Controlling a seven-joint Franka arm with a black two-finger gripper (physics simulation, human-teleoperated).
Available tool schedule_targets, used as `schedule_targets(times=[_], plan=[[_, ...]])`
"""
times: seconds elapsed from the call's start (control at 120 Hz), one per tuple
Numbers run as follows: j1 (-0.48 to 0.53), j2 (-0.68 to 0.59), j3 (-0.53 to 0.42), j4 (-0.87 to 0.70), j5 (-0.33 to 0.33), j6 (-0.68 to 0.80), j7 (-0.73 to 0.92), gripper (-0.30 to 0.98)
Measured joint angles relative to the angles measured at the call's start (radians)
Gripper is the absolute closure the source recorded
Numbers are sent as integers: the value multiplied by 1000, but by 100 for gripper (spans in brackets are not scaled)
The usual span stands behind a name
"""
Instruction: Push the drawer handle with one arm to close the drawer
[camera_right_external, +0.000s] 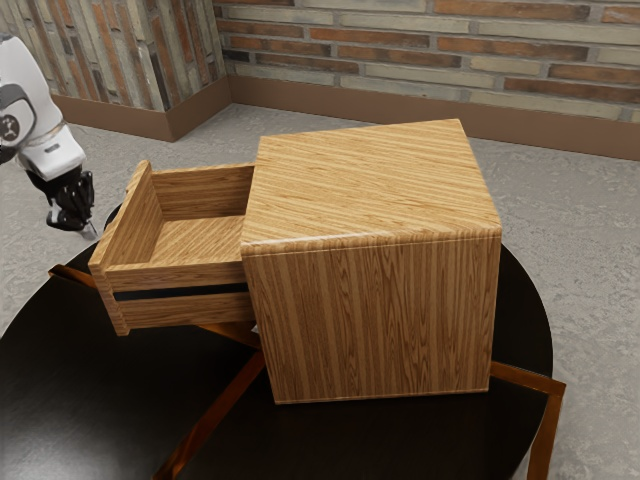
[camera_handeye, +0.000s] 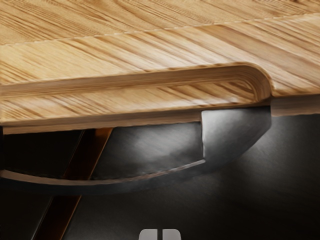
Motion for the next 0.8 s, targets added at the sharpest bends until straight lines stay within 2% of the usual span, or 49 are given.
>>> schedule_targets(times=[0.408, 0.8], plan=[[2, 82, -91, 65, -70, 6, 70, 79], [4, 169, -145, 135, -211, 21, 90, 79]])
